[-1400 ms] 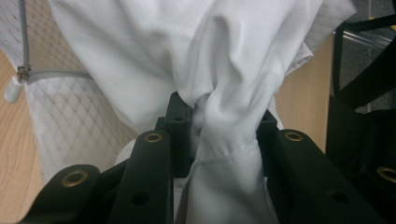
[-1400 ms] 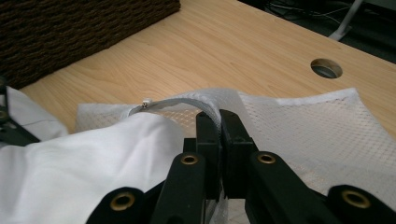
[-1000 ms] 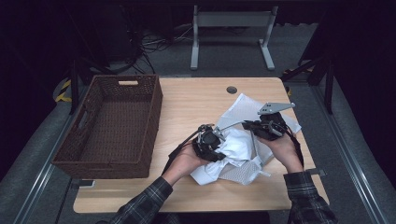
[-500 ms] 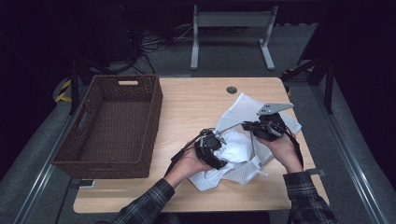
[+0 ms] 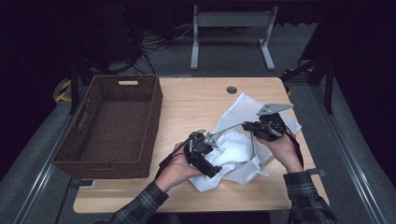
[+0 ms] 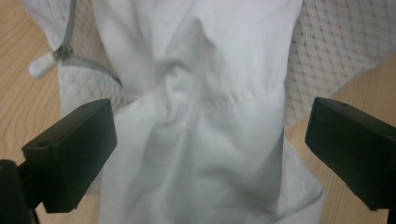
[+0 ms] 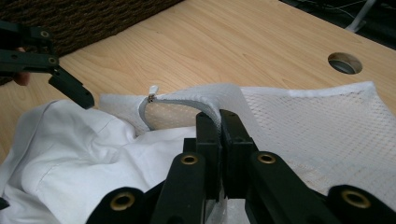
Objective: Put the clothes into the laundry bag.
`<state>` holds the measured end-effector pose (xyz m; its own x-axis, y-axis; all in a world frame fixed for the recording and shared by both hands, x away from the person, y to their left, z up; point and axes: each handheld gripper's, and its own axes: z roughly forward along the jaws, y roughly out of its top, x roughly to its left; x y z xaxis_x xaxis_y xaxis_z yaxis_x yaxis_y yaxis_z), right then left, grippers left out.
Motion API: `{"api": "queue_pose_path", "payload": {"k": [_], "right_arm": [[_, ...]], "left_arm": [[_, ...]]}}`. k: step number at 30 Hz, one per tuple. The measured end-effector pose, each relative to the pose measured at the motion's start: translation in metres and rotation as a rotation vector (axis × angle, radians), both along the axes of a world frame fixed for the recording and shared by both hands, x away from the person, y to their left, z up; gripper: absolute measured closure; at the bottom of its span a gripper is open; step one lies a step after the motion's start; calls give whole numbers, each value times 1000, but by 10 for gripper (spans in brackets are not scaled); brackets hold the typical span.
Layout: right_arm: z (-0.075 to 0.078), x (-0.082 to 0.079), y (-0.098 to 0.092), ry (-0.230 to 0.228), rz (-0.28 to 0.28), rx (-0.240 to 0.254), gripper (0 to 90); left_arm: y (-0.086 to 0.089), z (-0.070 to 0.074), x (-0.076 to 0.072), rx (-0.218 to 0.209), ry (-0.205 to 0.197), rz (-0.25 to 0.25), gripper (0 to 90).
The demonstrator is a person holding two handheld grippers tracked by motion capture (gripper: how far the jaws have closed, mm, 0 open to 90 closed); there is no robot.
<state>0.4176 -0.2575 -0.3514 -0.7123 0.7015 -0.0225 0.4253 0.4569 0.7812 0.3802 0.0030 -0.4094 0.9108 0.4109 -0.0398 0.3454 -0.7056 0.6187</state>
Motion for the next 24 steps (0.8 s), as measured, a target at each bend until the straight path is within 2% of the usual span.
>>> {"api": "queue_pose_path", "payload": {"k": [2,7,10,12,15,17,21,24], "right_arm": [[0,0,0,-2,-1,0,880],[0,0,1,1,-2,-3,879],[-1,1,1,0,-1,-5,879],[-1,1,2,2,-1,-6,879],[-2,1,2,6,2,-8,879],[-2,2,2,8,3,-8,879],[-3,1,3,7,3,-10,880],[-3,1,3,7,2,-10,880]], "left_arm": [[7,-6,-4,-9,-7,13,1],[19,-26,-11,7,13,32,1],[17,-36,-8,27,21,34,1],[15,-41,-7,49,7,33,0],[13,-47,-7,63,10,29,0],[11,-53,-8,89,-11,16,0],[11,-53,-8,83,3,26,15],[12,-50,-9,80,9,17,84]]}}
